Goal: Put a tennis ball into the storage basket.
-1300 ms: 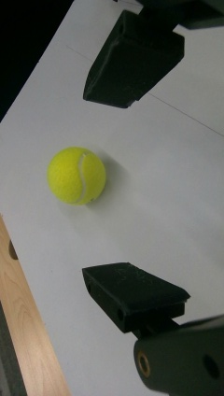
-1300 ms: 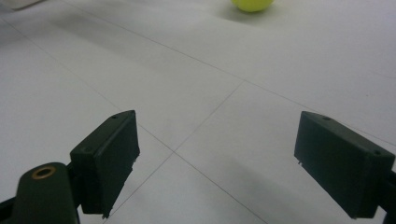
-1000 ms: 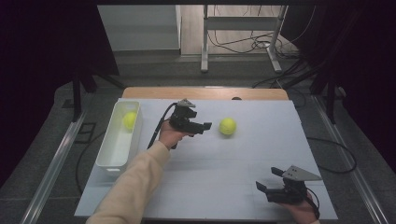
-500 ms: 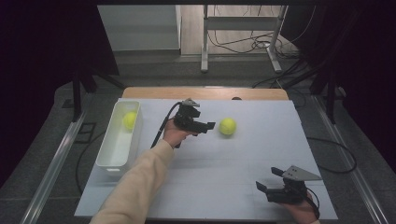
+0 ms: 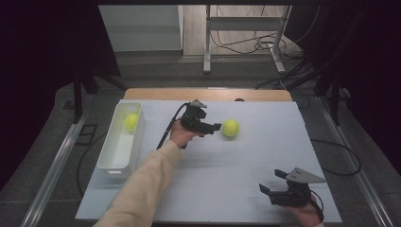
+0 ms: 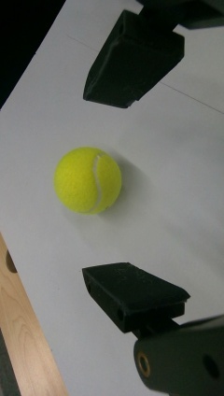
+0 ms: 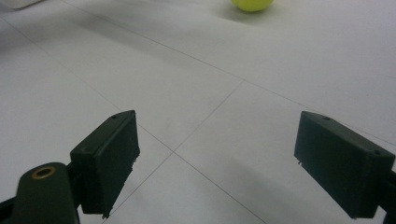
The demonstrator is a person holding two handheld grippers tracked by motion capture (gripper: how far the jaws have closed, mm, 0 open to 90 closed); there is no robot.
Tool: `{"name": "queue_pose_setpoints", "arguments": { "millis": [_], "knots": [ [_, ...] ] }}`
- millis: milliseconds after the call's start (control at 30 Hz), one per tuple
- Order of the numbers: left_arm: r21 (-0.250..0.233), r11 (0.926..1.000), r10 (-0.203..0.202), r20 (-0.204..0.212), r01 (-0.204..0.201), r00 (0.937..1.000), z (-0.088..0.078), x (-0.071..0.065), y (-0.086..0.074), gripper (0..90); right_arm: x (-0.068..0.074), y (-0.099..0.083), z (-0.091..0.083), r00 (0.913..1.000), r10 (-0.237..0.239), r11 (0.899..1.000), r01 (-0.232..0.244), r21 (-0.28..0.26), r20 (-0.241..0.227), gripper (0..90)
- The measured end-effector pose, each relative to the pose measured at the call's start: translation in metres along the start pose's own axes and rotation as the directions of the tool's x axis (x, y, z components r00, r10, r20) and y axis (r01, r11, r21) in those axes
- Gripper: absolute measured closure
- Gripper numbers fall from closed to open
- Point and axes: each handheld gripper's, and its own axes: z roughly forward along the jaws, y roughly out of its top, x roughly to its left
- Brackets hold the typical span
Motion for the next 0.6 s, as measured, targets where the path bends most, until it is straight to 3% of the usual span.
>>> {"name": "queue_pose_setpoints", "arguments": {
  "millis": [600],
  "knots": [
    [0.010, 0.9999, -0.004, 0.011, 0.004, 0.9999, 0.016, -0.002, 0.001, 15.0, 0.000, 0.000, 0.000, 1.0000, 0.000, 1.000, 0.000, -0.002, -0.001, 14.3]
  ]
}}
